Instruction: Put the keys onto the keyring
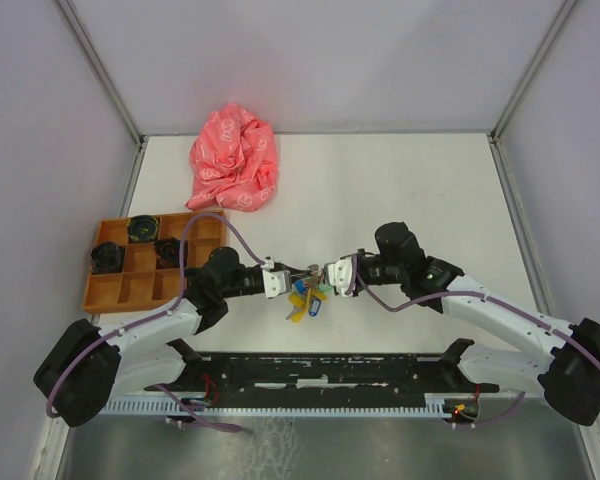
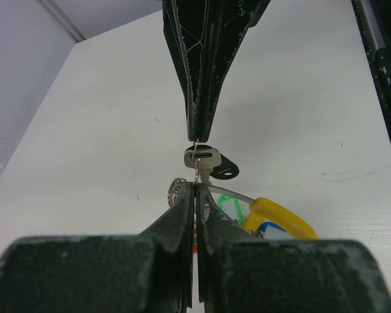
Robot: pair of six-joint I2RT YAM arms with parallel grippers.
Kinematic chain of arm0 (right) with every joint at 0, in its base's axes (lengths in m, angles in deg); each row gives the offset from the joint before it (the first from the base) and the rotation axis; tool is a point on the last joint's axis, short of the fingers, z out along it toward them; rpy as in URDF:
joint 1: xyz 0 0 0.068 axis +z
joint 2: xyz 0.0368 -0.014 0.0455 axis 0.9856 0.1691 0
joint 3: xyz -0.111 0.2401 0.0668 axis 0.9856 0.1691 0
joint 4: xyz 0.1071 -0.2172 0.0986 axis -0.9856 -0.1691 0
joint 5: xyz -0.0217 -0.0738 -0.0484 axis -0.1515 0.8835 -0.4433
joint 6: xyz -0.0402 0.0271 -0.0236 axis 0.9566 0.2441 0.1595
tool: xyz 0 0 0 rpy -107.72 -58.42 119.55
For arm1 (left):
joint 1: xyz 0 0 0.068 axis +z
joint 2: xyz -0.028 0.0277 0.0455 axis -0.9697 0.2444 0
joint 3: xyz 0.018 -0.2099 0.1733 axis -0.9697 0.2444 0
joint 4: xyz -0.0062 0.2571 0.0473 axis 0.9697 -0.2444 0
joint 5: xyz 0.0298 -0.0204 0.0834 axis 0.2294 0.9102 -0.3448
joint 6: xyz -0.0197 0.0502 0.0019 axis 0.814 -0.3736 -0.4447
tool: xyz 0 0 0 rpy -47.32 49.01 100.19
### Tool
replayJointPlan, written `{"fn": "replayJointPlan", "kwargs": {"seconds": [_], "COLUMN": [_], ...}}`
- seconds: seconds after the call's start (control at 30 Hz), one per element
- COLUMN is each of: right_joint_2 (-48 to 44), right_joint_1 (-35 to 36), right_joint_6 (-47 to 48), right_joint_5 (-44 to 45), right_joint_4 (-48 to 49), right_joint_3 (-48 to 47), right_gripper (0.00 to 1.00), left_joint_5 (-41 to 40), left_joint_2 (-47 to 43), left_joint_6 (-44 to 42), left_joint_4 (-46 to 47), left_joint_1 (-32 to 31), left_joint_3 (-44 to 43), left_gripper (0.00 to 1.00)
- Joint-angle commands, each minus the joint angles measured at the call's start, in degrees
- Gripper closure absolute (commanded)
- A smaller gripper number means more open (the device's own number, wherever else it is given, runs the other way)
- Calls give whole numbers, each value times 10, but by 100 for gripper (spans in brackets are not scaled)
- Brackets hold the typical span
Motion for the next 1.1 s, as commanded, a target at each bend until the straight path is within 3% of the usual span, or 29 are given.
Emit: {"fn": "replayJointPlan", "kwargs": {"seconds": [0.0,1.07], "right_joint_2": [-2,21], "right_joint_1": [3,10], "right_joint_6": [-16,-88], "right_joint_5": [-15,-45], "right_joint_4": [13,91], "right_joint_3": [-16,-13], "right_gripper": [99,99], "left_joint_5": [-1,31], "left_joint_2": [-9,-7], "left_joint_6": [-12,2], "left_joint_4": [37,49], "left_joint_1": [1,1], "left_joint_3": [-13,-18], "left_gripper": [97,97]}}
